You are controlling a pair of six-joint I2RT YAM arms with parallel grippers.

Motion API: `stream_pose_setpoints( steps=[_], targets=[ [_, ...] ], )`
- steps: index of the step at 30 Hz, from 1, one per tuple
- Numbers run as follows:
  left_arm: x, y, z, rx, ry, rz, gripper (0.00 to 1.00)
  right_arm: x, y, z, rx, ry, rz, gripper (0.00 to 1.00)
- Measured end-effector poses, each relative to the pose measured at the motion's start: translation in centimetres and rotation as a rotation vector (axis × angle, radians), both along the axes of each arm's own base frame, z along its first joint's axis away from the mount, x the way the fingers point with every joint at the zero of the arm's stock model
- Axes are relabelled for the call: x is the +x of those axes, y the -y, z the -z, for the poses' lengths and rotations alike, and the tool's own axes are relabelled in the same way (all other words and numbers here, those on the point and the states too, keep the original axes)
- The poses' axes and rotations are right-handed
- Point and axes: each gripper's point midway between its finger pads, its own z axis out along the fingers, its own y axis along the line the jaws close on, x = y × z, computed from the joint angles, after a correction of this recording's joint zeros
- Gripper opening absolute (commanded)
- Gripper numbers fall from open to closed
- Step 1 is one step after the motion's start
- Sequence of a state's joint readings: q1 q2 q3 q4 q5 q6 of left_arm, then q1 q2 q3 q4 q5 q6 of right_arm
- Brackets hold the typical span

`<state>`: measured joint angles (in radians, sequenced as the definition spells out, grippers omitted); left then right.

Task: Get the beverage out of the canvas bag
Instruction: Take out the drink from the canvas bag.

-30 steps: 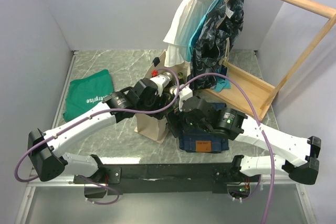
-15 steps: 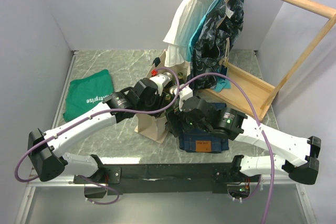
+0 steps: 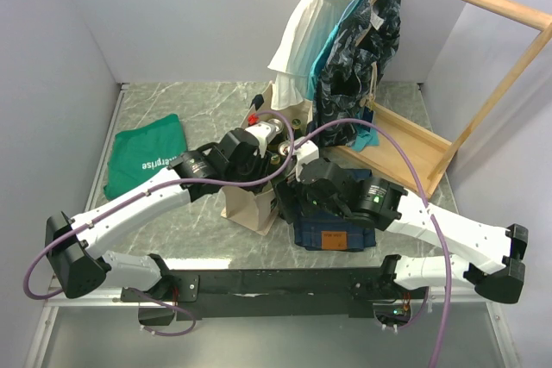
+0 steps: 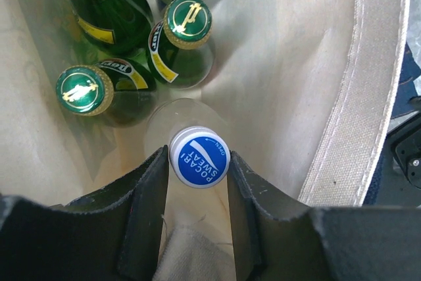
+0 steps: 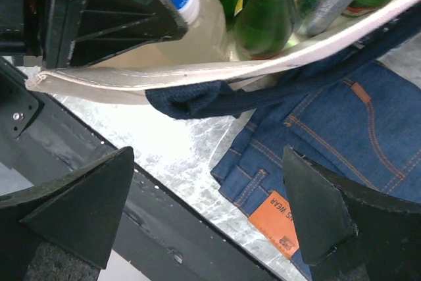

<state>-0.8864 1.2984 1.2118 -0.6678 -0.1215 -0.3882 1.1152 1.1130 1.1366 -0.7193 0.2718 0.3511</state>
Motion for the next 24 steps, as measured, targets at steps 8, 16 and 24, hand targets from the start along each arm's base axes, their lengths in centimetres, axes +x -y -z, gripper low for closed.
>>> stream_pose_setpoints(
  steps=[8,16,24],
  targets=[
    [-0.2,-0.8,-0.2,0.041,-0.009,-0.010,0.01,0.4,0.7,-1.0,0.018,0.037,0.031,1.00],
    [0.2,-0.9,-0.7,0.061,0.002,-0.016,0.01,0.5,1.0,-0.9,0.015,0.042,0.043,1.00],
    [0.4,-0.8,-1.9,0.049,0.023,-0.011,0.01,0.5,1.2,-0.5,0.004,0.040,0.046,1.00]
  ],
)
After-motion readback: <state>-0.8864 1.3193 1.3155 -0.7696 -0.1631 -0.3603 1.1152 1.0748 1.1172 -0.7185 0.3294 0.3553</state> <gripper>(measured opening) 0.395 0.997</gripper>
